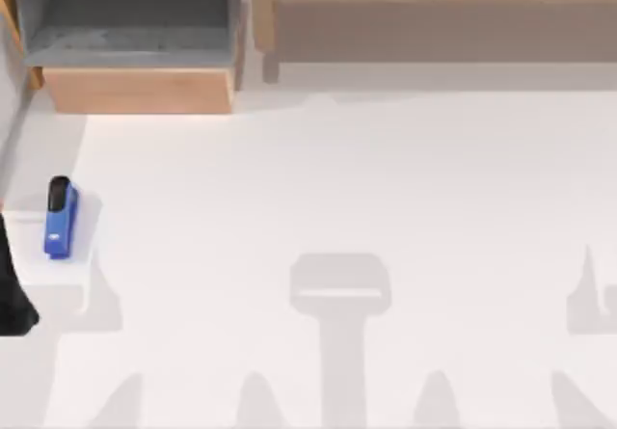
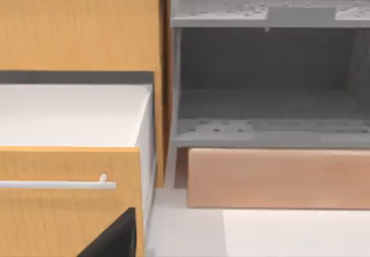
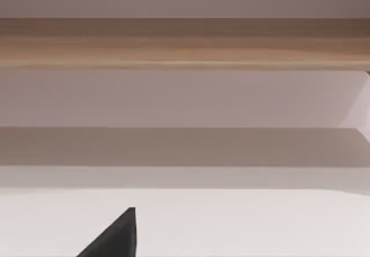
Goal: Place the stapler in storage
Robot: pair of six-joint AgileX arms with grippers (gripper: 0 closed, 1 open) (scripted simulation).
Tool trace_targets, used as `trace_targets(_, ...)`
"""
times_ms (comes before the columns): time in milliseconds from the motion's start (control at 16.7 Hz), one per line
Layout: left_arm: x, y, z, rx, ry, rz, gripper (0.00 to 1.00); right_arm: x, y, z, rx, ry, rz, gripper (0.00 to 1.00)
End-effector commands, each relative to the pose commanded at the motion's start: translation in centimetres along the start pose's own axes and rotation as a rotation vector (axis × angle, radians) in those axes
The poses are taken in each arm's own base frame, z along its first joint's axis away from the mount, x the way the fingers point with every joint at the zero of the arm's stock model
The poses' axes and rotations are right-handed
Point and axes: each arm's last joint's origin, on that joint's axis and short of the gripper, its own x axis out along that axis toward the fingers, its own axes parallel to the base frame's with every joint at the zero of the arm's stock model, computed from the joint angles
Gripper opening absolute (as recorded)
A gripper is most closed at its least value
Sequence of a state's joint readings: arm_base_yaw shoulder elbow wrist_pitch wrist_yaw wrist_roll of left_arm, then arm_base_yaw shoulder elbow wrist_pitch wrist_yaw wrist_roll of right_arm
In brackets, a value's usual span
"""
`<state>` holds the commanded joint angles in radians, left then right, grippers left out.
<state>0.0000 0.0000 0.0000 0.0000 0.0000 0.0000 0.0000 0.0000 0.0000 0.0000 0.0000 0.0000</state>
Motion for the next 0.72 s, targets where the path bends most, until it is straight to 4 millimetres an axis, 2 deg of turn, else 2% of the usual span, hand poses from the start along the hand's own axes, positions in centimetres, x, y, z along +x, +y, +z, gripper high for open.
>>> trace_targets(180,0.0,0.0,0.2,-0.001,0.007,-0.001,1.0,0.0,0.0,0.0,0.0,0.0,0.0,1.0)
trace_targets(300,0.0,0.0,1.2,-0.006,0.042,-0.005,1.0,0.0,0.0,0.0,0.0,0.0,0.0,1.0)
trace_targets(540,1.1,-0.1,4.9,-0.024,0.202,-0.006,1.0,0.0,0.0,0.0,0.0,0.0,0.0,1.0)
trace_targets(720,3.9,-0.1,7.7,-0.039,0.418,-0.004,1.0,0.0,0.0,0.0,0.0,0.0,0.0,1.0)
